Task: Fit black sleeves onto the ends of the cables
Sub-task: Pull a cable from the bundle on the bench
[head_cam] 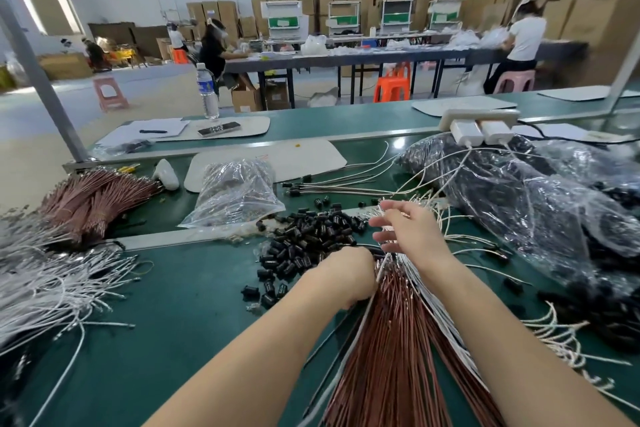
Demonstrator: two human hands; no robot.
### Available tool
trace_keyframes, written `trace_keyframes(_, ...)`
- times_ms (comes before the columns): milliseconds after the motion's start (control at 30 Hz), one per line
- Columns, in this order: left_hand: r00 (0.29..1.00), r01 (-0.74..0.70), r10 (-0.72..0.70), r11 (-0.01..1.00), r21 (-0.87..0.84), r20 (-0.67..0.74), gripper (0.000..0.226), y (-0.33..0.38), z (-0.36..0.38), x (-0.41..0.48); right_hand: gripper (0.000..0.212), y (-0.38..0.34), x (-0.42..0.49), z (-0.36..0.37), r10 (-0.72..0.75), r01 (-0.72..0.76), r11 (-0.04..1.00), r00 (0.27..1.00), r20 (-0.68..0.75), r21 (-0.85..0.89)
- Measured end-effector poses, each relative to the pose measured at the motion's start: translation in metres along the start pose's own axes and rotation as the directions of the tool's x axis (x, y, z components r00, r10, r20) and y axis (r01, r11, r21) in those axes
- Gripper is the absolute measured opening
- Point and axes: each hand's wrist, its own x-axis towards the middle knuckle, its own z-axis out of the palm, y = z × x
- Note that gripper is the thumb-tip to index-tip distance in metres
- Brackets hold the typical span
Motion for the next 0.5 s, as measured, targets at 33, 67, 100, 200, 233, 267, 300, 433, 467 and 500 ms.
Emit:
trace_keyframes(33,1.000,0.011,-0.010,0.998,-0.067,0.017,0.024,-0.003,-0.004,-0.001,0.021,-0.001,0.000,0.002,-0.014,0.014,1.000,1.000,0.002,-0.014)
trace_keyframes(67,1.000,0.010,-0.010,0.989,-0.147,0.007,0.028,-0.009,-0.010,-0.002,0.021,-0.001,0.000,0.004,-0.032,0.032,0.999,0.999,-0.001,-0.034)
trace_keyframes(100,0.999,-0.009,0.001,0.973,-0.230,-0.033,0.030,-0.016,-0.018,-0.003,0.020,-0.001,-0.001,0.005,-0.055,0.054,0.997,0.998,-0.010,-0.058)
trace_keyframes(200,0.962,-0.144,-0.023,0.803,-0.579,-0.272,0.025,-0.048,-0.053,-0.014,0.019,0.002,-0.005,0.010,-0.127,0.120,0.982,0.991,-0.042,-0.145)
trace_keyframes(233,0.929,-0.207,-0.090,0.680,-0.704,-0.360,0.022,-0.062,-0.064,-0.020,0.019,0.004,-0.008,0.012,-0.153,0.143,0.973,0.987,-0.047,-0.182)
trace_keyframes(267,0.884,-0.281,-0.183,0.527,-0.802,-0.430,0.020,-0.077,-0.073,-0.027,0.018,0.005,-0.011,0.017,-0.178,0.164,0.961,0.983,-0.040,-0.224)
trace_keyframes(300,0.835,-0.363,-0.284,0.359,-0.860,-0.472,0.019,-0.093,-0.078,-0.033,0.018,0.007,-0.015,0.022,-0.195,0.184,0.946,0.981,-0.013,-0.268)
trace_keyframes(433,0.706,-0.580,-0.569,-0.123,-0.806,-0.421,0.015,-0.146,-0.060,-0.050,0.029,0.022,-0.022,0.048,-0.162,0.233,0.816,0.971,0.179,-0.529)
trace_keyframes(467,0.695,-0.588,-0.608,-0.172,-0.791,-0.385,0.015,-0.154,-0.047,-0.050,0.034,0.027,-0.022,0.053,-0.143,0.246,0.741,0.967,0.212,-0.624)
trace_keyframes(500,0.687,-0.590,-0.638,-0.209,-0.780,-0.348,0.014,-0.161,-0.033,-0.049,0.037,0.032,-0.022,0.057,-0.130,0.257,0.666,0.964,0.230,-0.700)
